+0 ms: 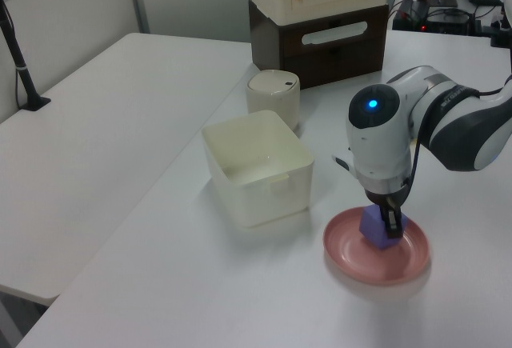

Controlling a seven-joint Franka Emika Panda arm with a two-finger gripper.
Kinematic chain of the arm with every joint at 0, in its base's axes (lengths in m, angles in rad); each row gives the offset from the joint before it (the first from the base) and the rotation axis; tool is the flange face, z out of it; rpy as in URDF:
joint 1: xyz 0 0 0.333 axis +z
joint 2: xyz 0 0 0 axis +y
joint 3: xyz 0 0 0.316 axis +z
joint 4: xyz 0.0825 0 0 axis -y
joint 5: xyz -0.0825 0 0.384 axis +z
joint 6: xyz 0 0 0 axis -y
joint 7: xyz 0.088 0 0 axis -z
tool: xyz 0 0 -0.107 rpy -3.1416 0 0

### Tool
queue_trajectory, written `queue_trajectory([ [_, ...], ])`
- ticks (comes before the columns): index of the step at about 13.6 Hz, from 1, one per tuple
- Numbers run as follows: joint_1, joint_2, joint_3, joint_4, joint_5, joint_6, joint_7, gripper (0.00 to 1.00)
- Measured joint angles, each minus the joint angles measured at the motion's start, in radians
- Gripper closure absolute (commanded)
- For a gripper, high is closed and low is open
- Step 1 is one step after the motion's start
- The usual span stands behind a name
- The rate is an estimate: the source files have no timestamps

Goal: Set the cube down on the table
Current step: 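Lift the purple cube off the plate and carry it beside the plate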

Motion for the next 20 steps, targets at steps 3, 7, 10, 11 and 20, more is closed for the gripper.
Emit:
queue_trajectory([
  [3, -0.005, -0.022, 0.000, 0.009, 0.016, 0.000, 0.003, 1.00],
  [7, -0.049, -0.074, 0.000, 0.012, 0.040, 0.000, 0.003, 1.00],
  [10, -0.138, -0.106, -0.001, 0.017, 0.040, -0.001, 0.003, 1.00],
  [11, -0.166, -0.109, -0.002, 0.021, 0.040, -0.001, 0.003, 1.00],
  [20, -0.363, -0.108, -0.101, 0.040, 0.035, -0.001, -0.045, 0.97],
])
